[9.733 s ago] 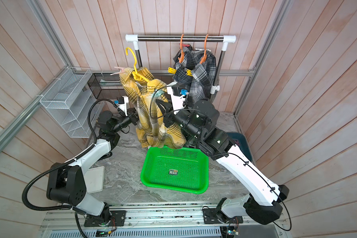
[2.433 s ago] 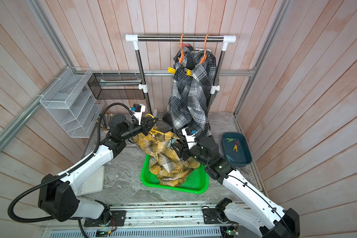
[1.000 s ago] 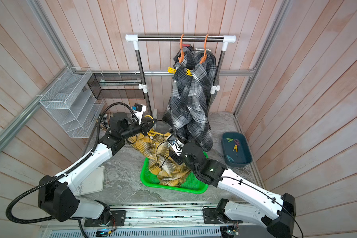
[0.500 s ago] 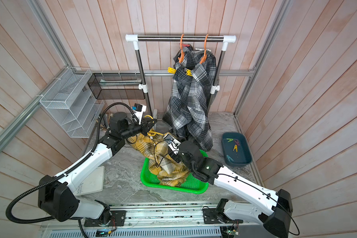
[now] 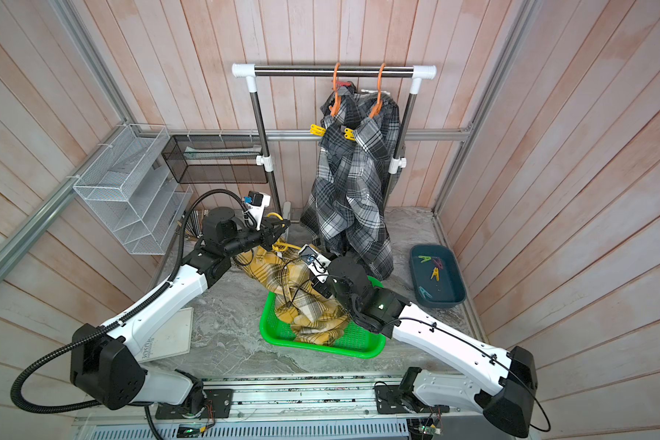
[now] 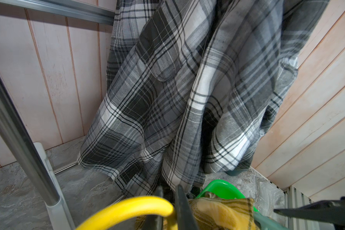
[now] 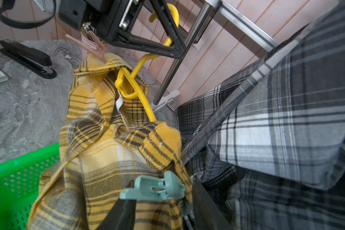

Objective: Remove the clothespins securing long-sleeve shirts to the hanger
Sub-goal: Remove the clamp from the hanger.

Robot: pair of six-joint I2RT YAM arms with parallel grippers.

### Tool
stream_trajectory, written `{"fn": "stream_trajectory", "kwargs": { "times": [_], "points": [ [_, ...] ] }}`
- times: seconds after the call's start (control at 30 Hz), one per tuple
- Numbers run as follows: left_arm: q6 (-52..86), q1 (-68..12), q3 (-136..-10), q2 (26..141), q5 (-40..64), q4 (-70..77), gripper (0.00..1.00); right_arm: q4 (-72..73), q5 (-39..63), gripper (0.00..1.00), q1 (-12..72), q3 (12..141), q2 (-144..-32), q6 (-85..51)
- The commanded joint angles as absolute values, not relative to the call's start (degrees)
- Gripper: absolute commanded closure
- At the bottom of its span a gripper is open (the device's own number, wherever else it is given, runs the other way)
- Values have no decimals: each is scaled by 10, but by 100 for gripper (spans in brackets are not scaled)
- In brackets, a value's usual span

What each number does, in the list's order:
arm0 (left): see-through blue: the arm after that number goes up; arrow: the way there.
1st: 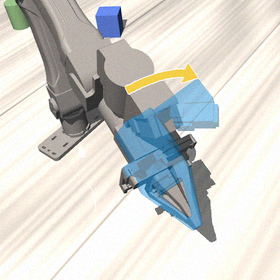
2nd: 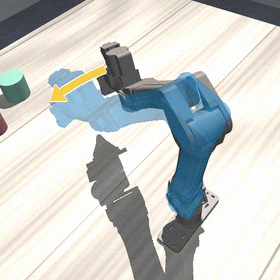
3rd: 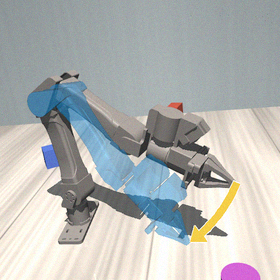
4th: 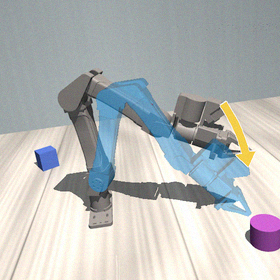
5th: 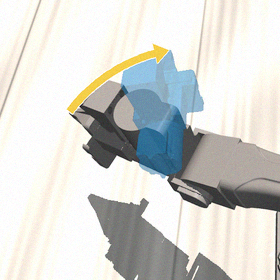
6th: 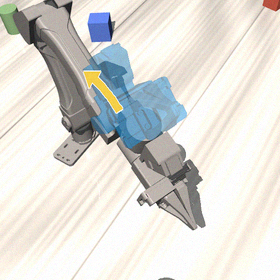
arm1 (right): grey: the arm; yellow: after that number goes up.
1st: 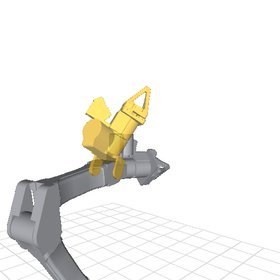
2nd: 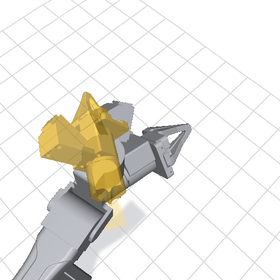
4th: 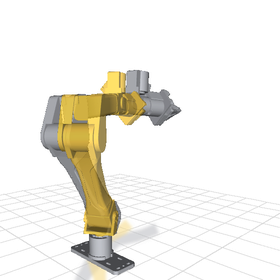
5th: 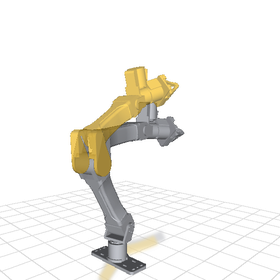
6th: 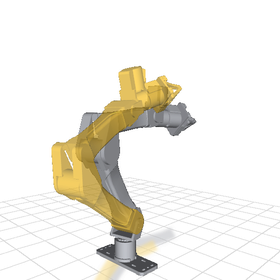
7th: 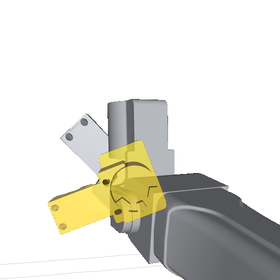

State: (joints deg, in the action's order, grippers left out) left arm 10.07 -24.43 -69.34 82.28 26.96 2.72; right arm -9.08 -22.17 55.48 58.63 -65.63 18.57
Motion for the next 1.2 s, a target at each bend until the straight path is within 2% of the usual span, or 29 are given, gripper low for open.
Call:
{"fn": "stream_trajectory", "kwargs": {
  "times": [0.0,0.1,0.5,0.63,1.0,1.17],
  "points": [
    [86,-244,-707,815,283,34,100,-87,-220,49,557,606,-663,194],
    [85,-244,-706,813,283,31,100,-86,-219,51,555,613,-669,194],
    [81,-244,-695,810,278,31,100,-100,-219,82,554,627,-680,197],
    [80,-244,-689,811,276,35,100,-119,-217,100,552,643,-681,195],
    [72,-243,-662,812,264,52,100,-193,-195,100,539,723,-657,118],
    [73,-243,-650,808,263,61,100,-271,-193,100,524,703,-622,-1]
  ]
}}
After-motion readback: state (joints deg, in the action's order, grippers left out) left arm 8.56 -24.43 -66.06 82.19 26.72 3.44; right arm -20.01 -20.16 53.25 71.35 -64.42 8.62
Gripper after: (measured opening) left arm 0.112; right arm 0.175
